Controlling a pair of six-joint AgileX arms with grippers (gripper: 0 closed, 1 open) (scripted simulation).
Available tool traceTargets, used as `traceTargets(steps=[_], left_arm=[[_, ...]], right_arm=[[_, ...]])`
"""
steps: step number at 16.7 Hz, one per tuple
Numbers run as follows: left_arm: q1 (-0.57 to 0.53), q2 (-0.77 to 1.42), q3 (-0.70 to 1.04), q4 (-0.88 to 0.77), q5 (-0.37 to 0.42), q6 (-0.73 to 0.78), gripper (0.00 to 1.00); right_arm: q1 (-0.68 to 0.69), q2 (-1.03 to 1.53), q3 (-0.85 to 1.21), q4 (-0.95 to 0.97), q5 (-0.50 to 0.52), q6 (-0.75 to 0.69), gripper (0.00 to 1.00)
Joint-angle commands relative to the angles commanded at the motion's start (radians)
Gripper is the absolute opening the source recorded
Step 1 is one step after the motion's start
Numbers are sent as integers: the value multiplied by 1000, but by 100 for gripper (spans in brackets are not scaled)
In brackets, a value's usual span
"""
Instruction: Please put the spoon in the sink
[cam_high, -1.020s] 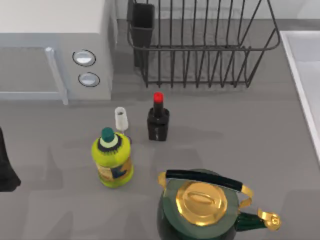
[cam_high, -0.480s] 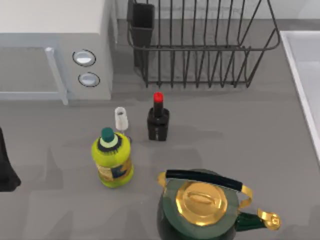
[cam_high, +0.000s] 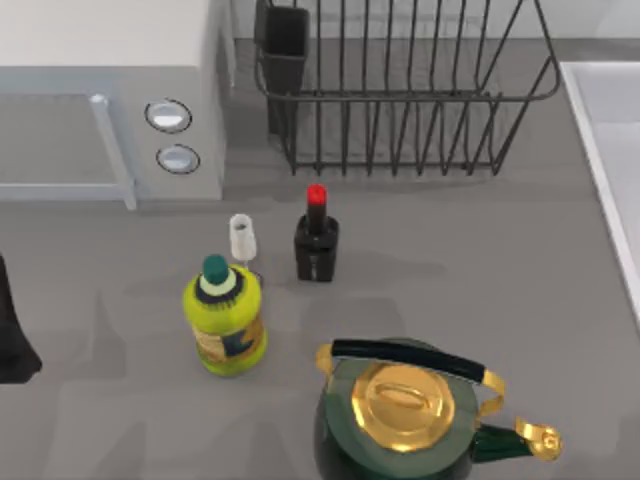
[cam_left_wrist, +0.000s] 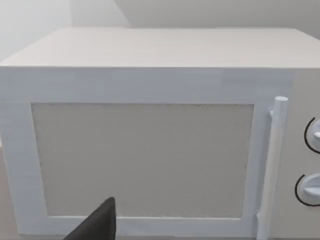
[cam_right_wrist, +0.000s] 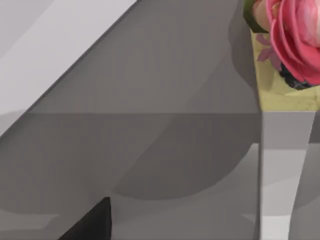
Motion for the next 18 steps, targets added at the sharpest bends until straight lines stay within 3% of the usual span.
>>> traceTargets(steps=[12,18], left_arm=[[0,0,0,0,0,0,100],[0,0,0,0,0,0,100]], right_arm=[[0,0,0,0,0,0,2],[0,0,0,0,0,0,0]])
